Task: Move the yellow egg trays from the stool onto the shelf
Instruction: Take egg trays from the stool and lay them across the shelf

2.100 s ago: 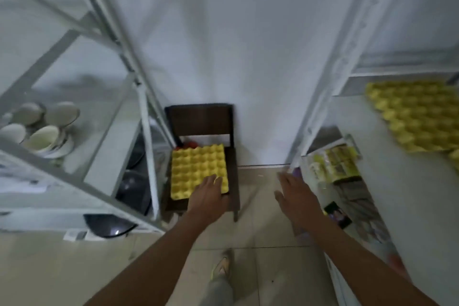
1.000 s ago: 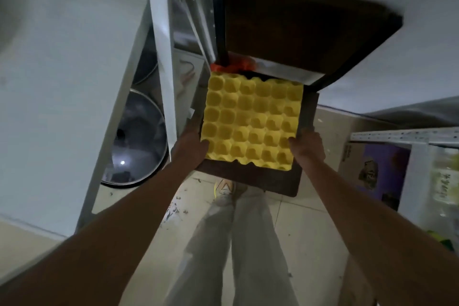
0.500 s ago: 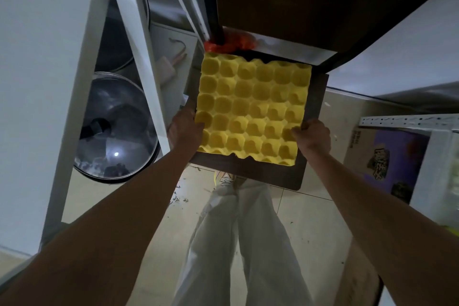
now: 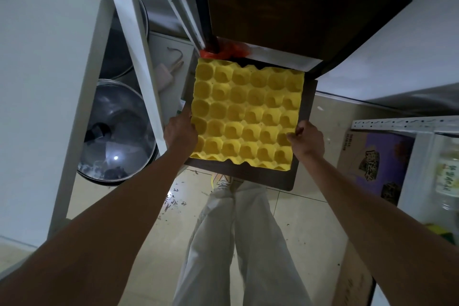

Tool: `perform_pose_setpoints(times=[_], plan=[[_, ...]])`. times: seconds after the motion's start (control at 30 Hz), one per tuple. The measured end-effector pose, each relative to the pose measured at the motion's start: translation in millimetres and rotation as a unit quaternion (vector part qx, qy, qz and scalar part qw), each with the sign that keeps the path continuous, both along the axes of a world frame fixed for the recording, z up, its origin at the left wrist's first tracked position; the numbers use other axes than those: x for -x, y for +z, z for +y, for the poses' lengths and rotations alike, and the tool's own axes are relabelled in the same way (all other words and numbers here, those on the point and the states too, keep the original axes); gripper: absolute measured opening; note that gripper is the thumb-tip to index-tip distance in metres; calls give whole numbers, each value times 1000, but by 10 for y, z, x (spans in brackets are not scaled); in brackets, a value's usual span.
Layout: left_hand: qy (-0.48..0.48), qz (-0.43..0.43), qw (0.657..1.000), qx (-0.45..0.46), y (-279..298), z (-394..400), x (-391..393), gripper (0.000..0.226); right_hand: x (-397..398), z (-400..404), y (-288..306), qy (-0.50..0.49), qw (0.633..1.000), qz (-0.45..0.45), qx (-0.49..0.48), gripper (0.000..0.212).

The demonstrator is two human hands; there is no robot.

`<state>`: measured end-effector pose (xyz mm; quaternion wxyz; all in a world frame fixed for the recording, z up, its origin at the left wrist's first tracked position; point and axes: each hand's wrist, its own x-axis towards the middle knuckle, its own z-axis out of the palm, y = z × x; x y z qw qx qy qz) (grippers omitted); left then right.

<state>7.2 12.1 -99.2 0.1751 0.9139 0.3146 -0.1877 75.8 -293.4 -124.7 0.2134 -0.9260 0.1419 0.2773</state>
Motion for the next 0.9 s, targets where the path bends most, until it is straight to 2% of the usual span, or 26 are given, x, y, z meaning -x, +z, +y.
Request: perform_pose_setpoints(times=[0.2, 0.47, 0.6, 0.73, 0.9], plan=[[11, -26, 1000, -7, 226, -36, 52, 30, 13, -79, 112, 1, 999, 10, -36, 17], [-14, 14, 1000, -16, 879, -143, 135, 18, 321, -257, 699, -76, 988, 33, -129, 20], [-41, -1, 999, -3, 1239, -334, 163, 5, 698, -483, 1173, -114, 985, 1, -130, 28], [-77, -17, 997, 11, 1450, -480, 222, 4, 1090, -674, 1508, -154, 977, -39, -141, 26], [-97, -16, 995, 16, 1449, -475, 344, 6, 1252, -675, 1460, -154, 976, -54, -144, 31]])
